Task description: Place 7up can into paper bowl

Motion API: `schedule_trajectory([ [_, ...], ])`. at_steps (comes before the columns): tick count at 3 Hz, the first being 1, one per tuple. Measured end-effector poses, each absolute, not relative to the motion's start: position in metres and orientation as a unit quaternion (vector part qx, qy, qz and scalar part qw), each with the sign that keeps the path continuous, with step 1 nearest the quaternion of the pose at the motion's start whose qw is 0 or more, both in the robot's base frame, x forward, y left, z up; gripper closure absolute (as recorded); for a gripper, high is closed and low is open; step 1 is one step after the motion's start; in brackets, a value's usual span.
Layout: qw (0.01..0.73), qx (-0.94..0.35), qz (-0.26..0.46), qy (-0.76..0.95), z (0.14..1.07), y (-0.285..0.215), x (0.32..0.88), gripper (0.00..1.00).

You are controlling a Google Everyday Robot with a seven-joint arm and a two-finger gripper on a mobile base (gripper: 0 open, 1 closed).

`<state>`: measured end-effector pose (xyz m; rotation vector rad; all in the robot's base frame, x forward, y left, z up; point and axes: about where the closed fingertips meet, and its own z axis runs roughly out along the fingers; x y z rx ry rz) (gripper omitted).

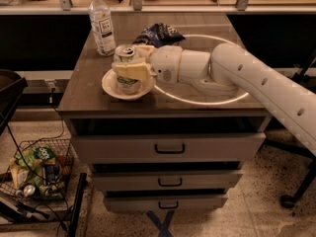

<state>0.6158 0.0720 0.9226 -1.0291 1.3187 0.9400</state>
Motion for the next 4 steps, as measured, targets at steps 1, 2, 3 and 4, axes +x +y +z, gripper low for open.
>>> schedule_trajectory([
  [1,0.573,-0.44,0.402,0.562,0.9232,0.0746,0.6149,0.35],
  [2,0.573,-0.442,0.404,0.56,0.9238,0.0773,0.6139,0.11],
  [3,0.572,-0.443,0.405,0.559,0.9244,0.0796,0.613,0.0],
  [4,0.572,-0.443,0.405,0.559,0.9244,0.0796,0.613,0.0],
])
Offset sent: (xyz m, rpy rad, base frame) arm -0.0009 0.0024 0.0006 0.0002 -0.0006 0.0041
